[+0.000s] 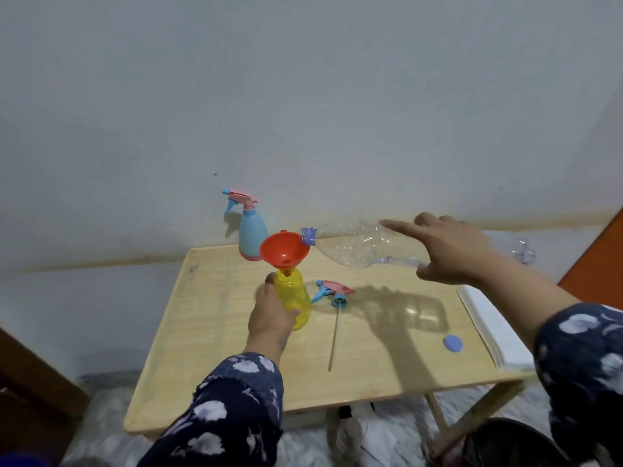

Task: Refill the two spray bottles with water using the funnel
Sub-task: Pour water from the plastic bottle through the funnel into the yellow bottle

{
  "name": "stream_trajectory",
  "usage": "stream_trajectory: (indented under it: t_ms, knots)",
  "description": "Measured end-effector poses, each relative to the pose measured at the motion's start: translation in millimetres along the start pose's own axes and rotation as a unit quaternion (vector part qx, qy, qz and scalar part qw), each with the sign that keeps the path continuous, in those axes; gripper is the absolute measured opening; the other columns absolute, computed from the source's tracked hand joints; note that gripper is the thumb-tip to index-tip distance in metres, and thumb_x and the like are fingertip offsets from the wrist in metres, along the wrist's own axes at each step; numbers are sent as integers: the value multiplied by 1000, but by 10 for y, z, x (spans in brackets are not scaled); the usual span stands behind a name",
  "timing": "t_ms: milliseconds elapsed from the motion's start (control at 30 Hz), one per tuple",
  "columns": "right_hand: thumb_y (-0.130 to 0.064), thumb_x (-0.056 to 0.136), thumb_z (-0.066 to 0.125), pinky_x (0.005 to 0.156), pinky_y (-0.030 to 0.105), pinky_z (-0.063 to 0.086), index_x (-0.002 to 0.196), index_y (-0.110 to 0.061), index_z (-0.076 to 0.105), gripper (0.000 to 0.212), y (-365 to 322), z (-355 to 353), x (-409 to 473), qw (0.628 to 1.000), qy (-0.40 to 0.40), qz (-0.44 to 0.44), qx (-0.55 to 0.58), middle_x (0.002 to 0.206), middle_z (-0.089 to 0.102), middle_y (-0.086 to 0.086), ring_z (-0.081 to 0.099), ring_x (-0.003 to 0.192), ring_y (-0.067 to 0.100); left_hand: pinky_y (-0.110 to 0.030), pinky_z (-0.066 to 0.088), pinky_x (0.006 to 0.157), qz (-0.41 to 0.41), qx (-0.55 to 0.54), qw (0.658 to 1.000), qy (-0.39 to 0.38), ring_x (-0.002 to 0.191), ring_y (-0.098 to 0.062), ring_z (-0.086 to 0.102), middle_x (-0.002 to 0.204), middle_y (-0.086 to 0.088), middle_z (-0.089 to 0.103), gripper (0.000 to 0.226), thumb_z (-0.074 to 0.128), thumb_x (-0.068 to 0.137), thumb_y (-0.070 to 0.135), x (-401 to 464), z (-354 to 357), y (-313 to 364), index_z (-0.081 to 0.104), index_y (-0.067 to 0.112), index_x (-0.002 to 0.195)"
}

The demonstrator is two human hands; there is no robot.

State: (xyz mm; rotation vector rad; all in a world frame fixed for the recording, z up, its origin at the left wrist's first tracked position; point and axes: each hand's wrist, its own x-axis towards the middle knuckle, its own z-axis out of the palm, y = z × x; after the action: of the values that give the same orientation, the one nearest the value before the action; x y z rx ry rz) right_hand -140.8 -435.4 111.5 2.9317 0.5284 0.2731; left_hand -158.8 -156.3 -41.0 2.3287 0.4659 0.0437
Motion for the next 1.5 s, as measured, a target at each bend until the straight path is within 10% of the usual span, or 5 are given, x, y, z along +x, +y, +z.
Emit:
stream_trajectory:
  t_ms: [1500]
  knots:
    - [-31,77,58,81,35,39,141,-60,-1,92,67,-291,179,991,56,-48,-112,124,47,-4,52,101,23,-41,46,92,-15,8,1000,-7,122,-29,52,140,-5,44,87,75,82,25,-24,-26,12,19,26,149]
